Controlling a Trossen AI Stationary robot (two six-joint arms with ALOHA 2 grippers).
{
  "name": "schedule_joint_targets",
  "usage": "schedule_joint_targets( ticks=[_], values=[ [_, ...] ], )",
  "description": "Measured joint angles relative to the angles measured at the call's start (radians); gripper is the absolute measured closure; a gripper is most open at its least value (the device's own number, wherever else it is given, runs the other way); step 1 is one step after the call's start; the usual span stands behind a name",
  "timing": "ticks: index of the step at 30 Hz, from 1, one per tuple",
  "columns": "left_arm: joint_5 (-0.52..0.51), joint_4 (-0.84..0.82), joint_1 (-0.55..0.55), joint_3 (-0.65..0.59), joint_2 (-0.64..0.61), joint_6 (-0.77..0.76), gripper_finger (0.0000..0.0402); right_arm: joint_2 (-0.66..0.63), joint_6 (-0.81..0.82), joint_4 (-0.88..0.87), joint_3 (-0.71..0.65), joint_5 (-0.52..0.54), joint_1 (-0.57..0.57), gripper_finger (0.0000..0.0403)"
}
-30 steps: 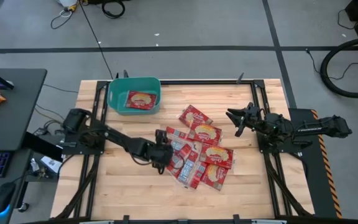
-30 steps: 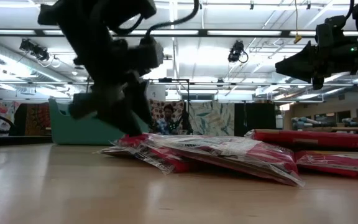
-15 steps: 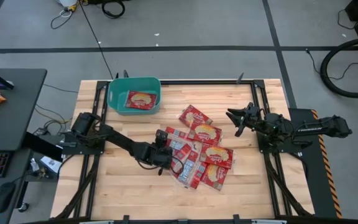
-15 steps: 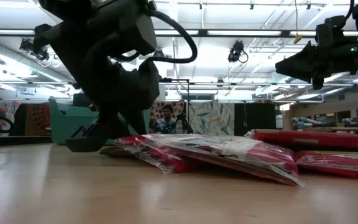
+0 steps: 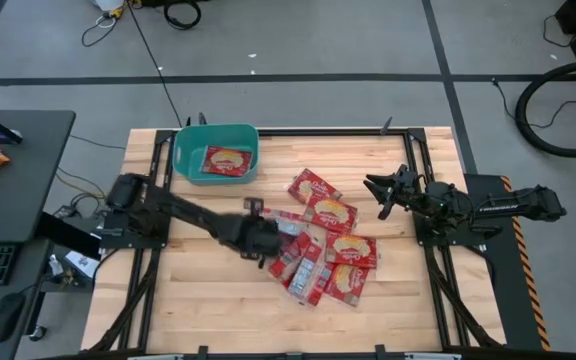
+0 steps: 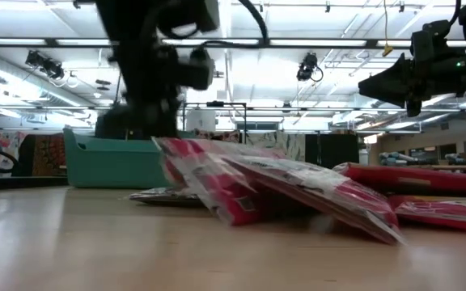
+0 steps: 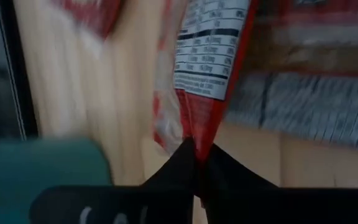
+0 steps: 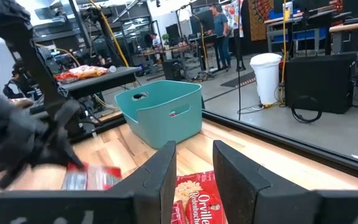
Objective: Sort popcorn bags into baskets
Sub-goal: Put the red popcorn bag into the blue bin
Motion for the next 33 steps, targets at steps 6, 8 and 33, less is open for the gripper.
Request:
schedule_joint_targets(
  ticks=[6,8,33],
  values=[
    [0.154,-0.193,0.106,0.005,-0.222,-0.084,0.0391,0.000,0.000,0.001,0.000,0.000,0.000,0.0292],
    [0.237,-0.244,0.151,0.005,-0.299,-0.096,0.0390,0.000,0.000,0.001,0.000,0.000,0.000,0.0292],
    [0.460,-0.240,0.839,-0.161,-0.634,0.288,0.0389,0.000,0.000,0.000,0.000,0.000,0.000,0.0292]
  ],
)
